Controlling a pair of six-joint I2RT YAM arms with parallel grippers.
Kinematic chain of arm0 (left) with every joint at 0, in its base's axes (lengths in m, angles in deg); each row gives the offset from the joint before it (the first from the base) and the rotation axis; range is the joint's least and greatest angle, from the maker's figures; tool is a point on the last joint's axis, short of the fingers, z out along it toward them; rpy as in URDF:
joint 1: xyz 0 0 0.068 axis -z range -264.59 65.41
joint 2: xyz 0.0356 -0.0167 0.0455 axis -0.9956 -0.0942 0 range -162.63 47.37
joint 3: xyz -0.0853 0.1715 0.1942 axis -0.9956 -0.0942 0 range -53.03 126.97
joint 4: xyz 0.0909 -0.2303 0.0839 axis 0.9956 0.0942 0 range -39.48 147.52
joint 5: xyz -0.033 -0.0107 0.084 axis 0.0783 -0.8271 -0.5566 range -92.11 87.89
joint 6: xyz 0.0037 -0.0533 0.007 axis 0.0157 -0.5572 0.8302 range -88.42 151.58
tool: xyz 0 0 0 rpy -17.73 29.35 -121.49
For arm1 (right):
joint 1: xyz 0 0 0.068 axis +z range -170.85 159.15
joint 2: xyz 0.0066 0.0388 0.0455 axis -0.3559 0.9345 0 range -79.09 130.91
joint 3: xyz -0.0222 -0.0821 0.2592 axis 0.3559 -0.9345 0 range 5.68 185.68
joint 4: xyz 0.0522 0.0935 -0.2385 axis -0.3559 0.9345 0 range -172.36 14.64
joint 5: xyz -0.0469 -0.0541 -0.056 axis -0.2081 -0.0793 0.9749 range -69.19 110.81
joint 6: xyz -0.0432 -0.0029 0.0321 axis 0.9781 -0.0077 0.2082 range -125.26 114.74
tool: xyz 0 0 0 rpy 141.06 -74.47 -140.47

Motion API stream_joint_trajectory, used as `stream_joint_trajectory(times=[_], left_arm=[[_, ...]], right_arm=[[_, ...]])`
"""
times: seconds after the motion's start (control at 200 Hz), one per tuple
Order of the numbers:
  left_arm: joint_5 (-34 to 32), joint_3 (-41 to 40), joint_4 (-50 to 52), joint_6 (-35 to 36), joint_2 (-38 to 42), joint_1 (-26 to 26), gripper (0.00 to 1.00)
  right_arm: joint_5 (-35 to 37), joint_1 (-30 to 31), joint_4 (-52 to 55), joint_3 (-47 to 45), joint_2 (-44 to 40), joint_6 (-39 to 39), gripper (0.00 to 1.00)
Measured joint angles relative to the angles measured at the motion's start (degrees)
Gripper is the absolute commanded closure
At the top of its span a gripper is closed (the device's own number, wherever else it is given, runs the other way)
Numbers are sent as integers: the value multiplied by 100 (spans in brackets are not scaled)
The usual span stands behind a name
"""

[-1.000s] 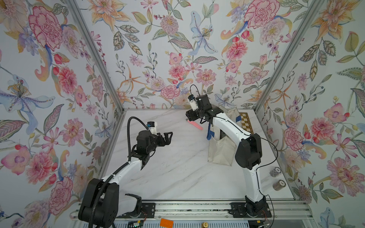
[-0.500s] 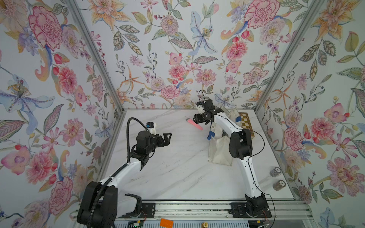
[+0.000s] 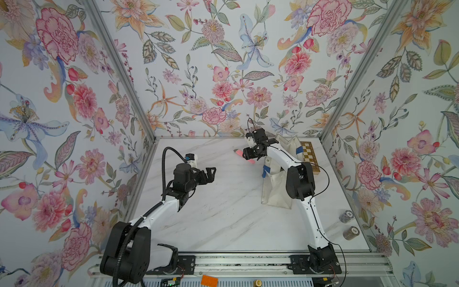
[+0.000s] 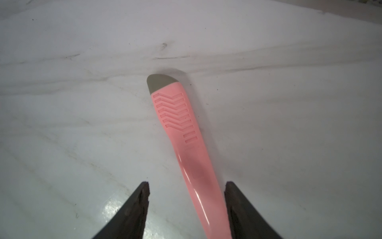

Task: Place the art knife into the pouch
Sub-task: Pick up the utility knife at the center of the board.

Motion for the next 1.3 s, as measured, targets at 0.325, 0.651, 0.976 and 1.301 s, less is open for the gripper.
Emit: stream_joint_trajectory(times=[0.325, 0.651, 0.976, 1.301], left_arm=[[26, 0, -9, 2, -31, 0, 1], [22, 0, 7, 2, -31, 0, 1], [17, 0, 11, 2, -28, 0, 1], [17, 0, 7, 2, -28, 0, 1]], right_arm=[[345, 90, 219, 109, 184, 315, 46], [356, 83, 424, 229, 337, 505, 54], [820, 273, 330, 42, 264, 835, 74], [1158, 658, 245, -636, -162, 984, 79]])
